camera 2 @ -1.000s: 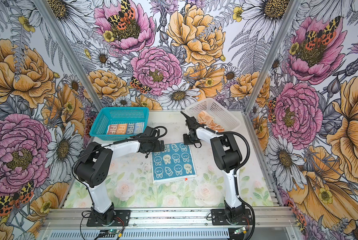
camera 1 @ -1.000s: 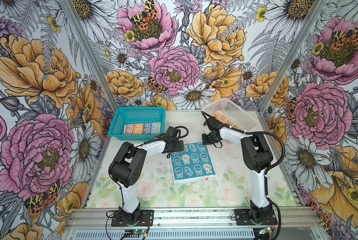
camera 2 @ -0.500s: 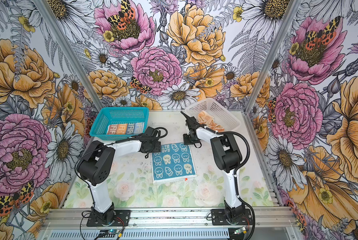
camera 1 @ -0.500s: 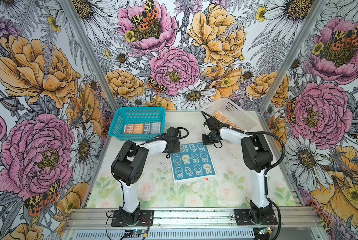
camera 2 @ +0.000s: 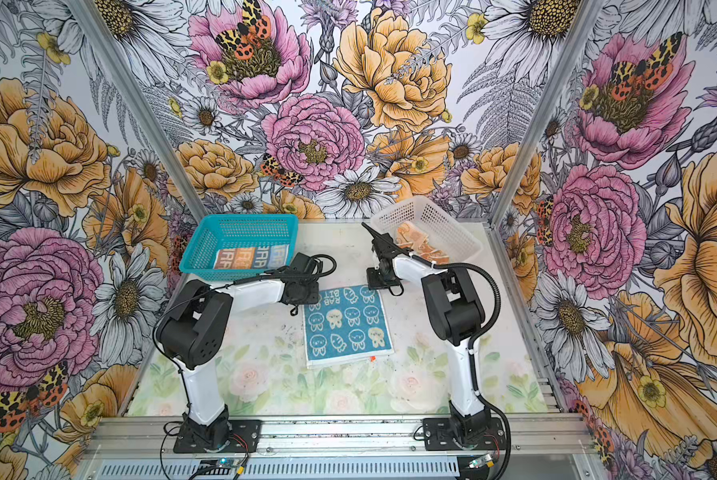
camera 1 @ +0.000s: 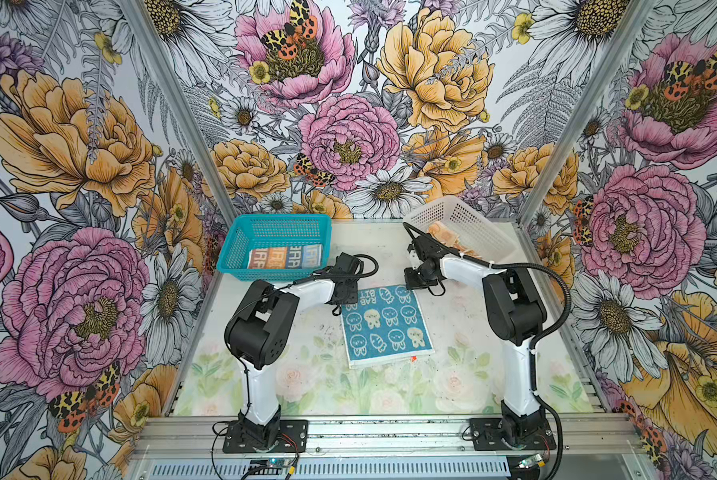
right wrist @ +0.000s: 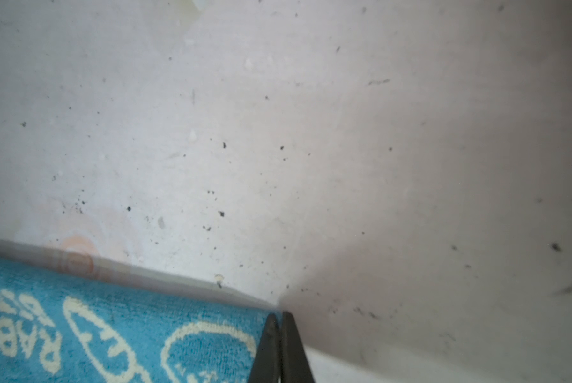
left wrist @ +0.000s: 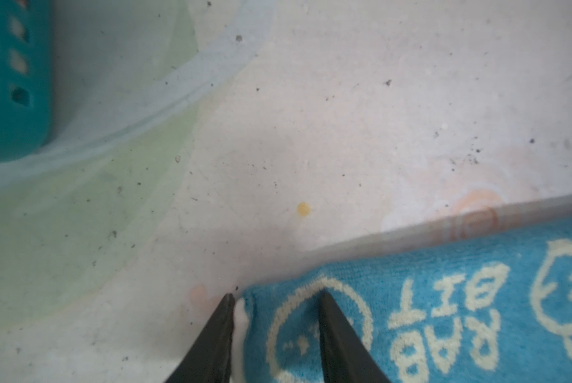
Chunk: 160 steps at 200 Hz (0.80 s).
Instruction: Fold and stack the towels
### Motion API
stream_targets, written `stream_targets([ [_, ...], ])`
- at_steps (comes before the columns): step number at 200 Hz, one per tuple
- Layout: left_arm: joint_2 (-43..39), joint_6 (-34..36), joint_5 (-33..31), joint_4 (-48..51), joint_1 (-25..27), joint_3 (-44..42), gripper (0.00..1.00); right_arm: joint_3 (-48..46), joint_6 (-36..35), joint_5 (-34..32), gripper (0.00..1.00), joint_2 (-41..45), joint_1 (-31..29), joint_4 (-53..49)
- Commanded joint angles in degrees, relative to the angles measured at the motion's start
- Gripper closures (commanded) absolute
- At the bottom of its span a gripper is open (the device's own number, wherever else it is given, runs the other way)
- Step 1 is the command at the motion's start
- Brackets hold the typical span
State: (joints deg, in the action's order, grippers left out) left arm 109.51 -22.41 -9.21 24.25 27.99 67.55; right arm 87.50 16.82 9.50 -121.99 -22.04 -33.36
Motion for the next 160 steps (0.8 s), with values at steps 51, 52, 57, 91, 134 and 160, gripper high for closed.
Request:
stream_targets([
  [51, -1.7, 1.8, -4.6, 2.7, -1.5, -2.1, 0.66, -0.4, -0.7, 1.2, 1.0, -1.2, 0.3, 0.0],
  [52, -1.7, 1.8, -4.6, 2.7, -1.5, -2.1, 0.65, -0.4, -0.7, 1.3, 1.0, -1.2, 0.3, 0.0],
  [57, -1.7, 1.8, -4.7, 2.6, -1.7, -2.1, 0.66, -0.4, -0.7, 1.3, 1.0, -1.2, 0.3, 0.0],
  [91, -1.9, 1.7, -5.1, 2.8, -2.0, -2.2, 0.65, -0.5, -0.7, 1.3, 1.0, -1.2, 0.3, 0.0],
  [134, -1.7, 1.6, -5.0, 2.7, -2.5, -1.9, 0.74, -0.4, -0.7, 1.5, 1.0, -1.1, 0.3, 0.0],
  [160, -1.1, 1.8, -4.5, 2.8, -2.5, -1.3, 0.83, -0.4, -0.7, 1.7, 1.0, -1.2, 0.3, 0.0],
])
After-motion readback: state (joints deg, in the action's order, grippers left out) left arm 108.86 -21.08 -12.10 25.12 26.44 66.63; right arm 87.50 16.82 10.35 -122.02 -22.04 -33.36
